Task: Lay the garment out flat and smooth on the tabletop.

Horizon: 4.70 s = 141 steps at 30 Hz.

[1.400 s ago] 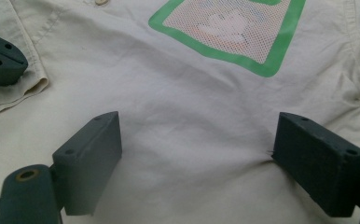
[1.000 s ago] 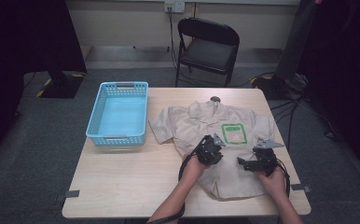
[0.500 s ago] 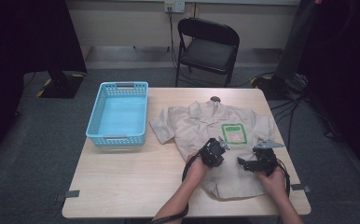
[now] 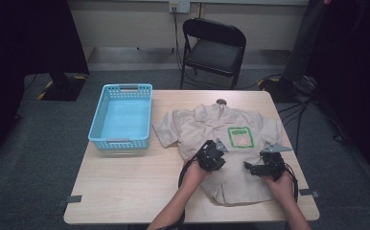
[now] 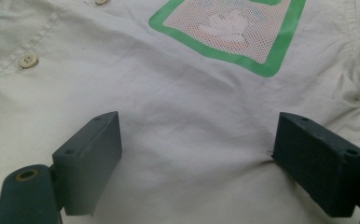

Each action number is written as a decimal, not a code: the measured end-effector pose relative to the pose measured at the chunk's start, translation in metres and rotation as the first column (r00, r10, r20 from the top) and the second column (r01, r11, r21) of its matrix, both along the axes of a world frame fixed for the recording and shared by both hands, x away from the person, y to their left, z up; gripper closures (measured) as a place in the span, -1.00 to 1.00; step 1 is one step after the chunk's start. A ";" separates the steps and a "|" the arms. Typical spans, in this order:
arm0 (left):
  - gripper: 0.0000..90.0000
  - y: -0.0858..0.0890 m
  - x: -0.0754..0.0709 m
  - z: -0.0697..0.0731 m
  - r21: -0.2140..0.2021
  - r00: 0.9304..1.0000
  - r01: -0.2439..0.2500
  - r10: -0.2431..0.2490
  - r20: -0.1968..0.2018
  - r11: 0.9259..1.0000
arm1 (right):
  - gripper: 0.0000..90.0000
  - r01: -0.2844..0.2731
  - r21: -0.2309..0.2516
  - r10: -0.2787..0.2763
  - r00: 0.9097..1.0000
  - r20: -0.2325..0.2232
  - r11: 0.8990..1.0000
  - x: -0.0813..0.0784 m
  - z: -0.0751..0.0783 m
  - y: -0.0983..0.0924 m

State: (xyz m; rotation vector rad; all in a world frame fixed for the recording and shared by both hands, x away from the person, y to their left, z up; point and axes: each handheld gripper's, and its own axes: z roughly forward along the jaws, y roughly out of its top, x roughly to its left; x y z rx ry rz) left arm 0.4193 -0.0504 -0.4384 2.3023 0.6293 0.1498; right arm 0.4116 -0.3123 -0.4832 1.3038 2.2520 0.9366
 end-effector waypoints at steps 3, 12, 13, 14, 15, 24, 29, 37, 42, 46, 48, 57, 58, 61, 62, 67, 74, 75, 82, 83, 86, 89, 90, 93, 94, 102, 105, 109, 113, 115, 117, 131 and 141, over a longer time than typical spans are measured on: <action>0.94 0.008 -0.004 0.003 -0.011 1.000 -0.013 0.014 0.009 1.000 | -0.68 0.000 0.000 0.000 1.000 0.000 1.000 0.000 0.000 0.000; 0.94 0.036 -0.013 0.006 -0.057 0.998 -0.058 0.059 0.009 0.997 | -0.68 -0.001 0.000 0.001 1.000 0.000 1.000 0.000 0.000 0.000; 0.94 0.038 -0.015 0.006 -0.061 0.998 -0.061 0.061 0.005 0.996 | -0.68 -0.001 0.000 0.001 1.000 0.000 1.000 0.000 0.000 0.000; 0.94 0.041 -0.016 0.006 -0.064 0.998 -0.064 0.065 0.007 0.996 | -0.68 -0.001 0.000 0.001 1.000 0.000 1.000 0.000 0.000 0.000; 0.94 0.043 -0.017 0.006 -0.067 0.998 -0.069 0.069 0.006 0.995 | -0.68 -0.001 0.000 0.001 1.000 0.000 1.000 0.000 0.000 0.000; 0.93 0.059 -0.027 0.006 -0.078 0.996 -0.091 0.092 0.008 0.993 | -0.68 -0.002 0.000 0.002 1.000 0.000 1.000 0.000 0.000 0.000; 0.93 0.068 -0.032 0.002 -0.071 0.995 -0.105 0.105 -0.005 0.992 | -0.69 -0.002 -0.001 0.002 1.000 0.000 1.000 0.000 0.000 0.000; 0.93 0.077 -0.039 0.001 -0.073 0.994 -0.111 0.110 -0.017 0.991 | -0.69 -0.002 -0.001 0.002 1.000 0.000 1.000 0.000 0.000 0.000; 0.92 0.080 -0.043 0.001 -0.074 0.994 -0.106 0.105 -0.023 0.992 | -0.69 -0.002 -0.001 0.002 1.000 0.000 1.000 0.000 0.000 0.000; 0.93 0.082 -0.044 0.000 -0.077 0.994 -0.105 0.103 -0.029 0.992 | -0.69 -0.002 0.000 0.002 1.000 0.000 1.000 0.000 0.000 0.000; 0.93 0.083 -0.045 0.000 -0.077 0.995 -0.101 0.099 -0.031 0.992 | -0.69 -0.003 0.000 0.003 1.000 0.000 1.000 0.000 0.000 0.000; 0.93 0.084 -0.047 0.002 -0.082 0.996 -0.084 0.081 -0.038 0.993 | -0.69 -0.004 -0.001 0.004 1.000 -0.001 1.000 0.000 0.000 0.000; 0.93 0.084 -0.048 0.003 -0.083 0.996 -0.082 0.079 -0.036 0.993 | -0.70 -0.004 0.000 0.004 1.000 -0.001 1.000 0.000 0.000 0.000; 0.93 0.085 -0.048 0.004 -0.085 0.997 -0.077 0.074 -0.034 0.993 | -0.70 -0.005 -0.001 0.005 1.000 -0.001 1.000 0.000 0.000 0.000; 0.93 0.086 -0.049 0.005 -0.085 0.997 -0.074 0.072 -0.035 0.994 | -0.70 -0.005 -0.001 0.005 1.000 -0.001 1.000 0.000 0.000 0.000; 0.93 0.090 -0.053 0.003 -0.077 0.997 -0.067 0.064 -0.035 0.995 | -0.70 -0.006 -0.001 0.006 1.000 -0.001 1.000 0.000 0.000 0.000; 0.93 0.103 -0.057 0.000 -0.085 0.996 -0.087 0.084 -0.034 0.993 | -0.70 -0.006 -0.002 0.006 1.000 -0.001 1.000 0.000 0.000 0.000; 0.93 0.105 -0.058 0.000 -0.084 0.996 -0.090 0.087 -0.034 0.992 | -0.71 -0.007 -0.002 0.007 1.000 -0.001 1.000 0.000 0.000 0.000; 0.93 0.117 -0.064 -0.002 -0.101 0.995 -0.097 0.094 -0.038 0.990 | -0.71 -0.007 -0.001 0.007 1.000 -0.002 1.000 0.000 0.000 0.000; 0.93 0.116 -0.065 -0.002 -0.101 0.995 -0.095 0.092 -0.037 0.990 | -0.71 -0.007 -0.002 0.007 1.000 -0.002 1.000 0.000 0.000 0.000; 0.93 0.117 -0.066 -0.001 -0.103 0.995 -0.094 0.092 -0.030 0.990 | -0.71 -0.007 -0.001 0.007 1.000 -0.002 1.000 0.000 0.000 0.000; 0.93 0.119 -0.067 0.000 -0.101 0.995 -0.097 0.094 -0.032 0.990 | -0.71 -0.007 -0.002 0.007 1.000 -0.002 1.000 0.000 0.000 0.000; 0.93 0.119 -0.067 0.000 -0.101 0.995 -0.096 0.093 -0.032 0.990 | -0.71 -0.007 -0.002 0.007 1.000 -0.002 1.000 0.000 0.000 0.000; 0.92 0.120 -0.068 -0.001 -0.101 0.995 -0.098 0.095 -0.033 0.990 | -0.71 -0.007 -0.001 0.007 1.000 -0.002 1.000 0.000 0.000 0.000; 0.92 0.120 -0.068 -0.001 -0.099 0.995 -0.096 0.094 -0.031 0.990 | -0.71 -0.007 -0.002 0.007 1.000 -0.002 1.000 0.000 0.000 0.000; 0.91 0.126 -0.070 0.000 -0.107 0.994 -0.101 0.097 -0.042 0.989 | -0.71 -0.007 -0.001 0.007 1.000 -0.003 1.000 0.000 0.000 0.000; 0.91 0.128 -0.071 0.000 -0.109 0.994 -0.102 0.097 -0.047 0.989 | -0.71 -0.007 -0.001 0.007 1.000 -0.003 1.000 0.000 0.000 0.000; 0.91 0.129 -0.071 0.000 -0.109 0.994 -0.099 0.094 -0.048 0.989 | -0.71 -0.007 -0.002 0.007 1.000 -0.002 1.000 0.000 0.000 0.000; 0.91 0.130 -0.072 0.000 -0.113 0.994 -0.099 0.093 -0.057 0.989 | -0.71 -0.008 -0.002 0.008 1.000 -0.003 1.000 0.000 0.000 0.000; 0.91 0.131 -0.072 -0.001 -0.115 0.994 -0.099 0.092 -0.061 0.988 | -0.71 -0.008 -0.002 0.008 1.000 -0.003 1.000 0.000 0.000 0.000; 0.91 0.132 -0.072 -0.001 -0.118 0.993 -0.101 0.093 -0.070 0.988 | -0.71 -0.008 -0.002 0.008 1.000 -0.003 1.000 0.000 0.000 0.000; 0.87 0.144 -0.073 -0.007 -0.151 0.987 -0.111 0.092 -0.128 0.982 | -0.71 -0.008 -0.002 0.008 1.000 -0.003 1.000 0.000 0.000 0.000; 0.74 0.154 -0.075 -0.007 -0.155 0.986 -0.114 0.092 -0.139 0.981 | -0.72 -0.008 -0.002 0.008 1.000 -0.003 1.000 0.000 0.000 0.000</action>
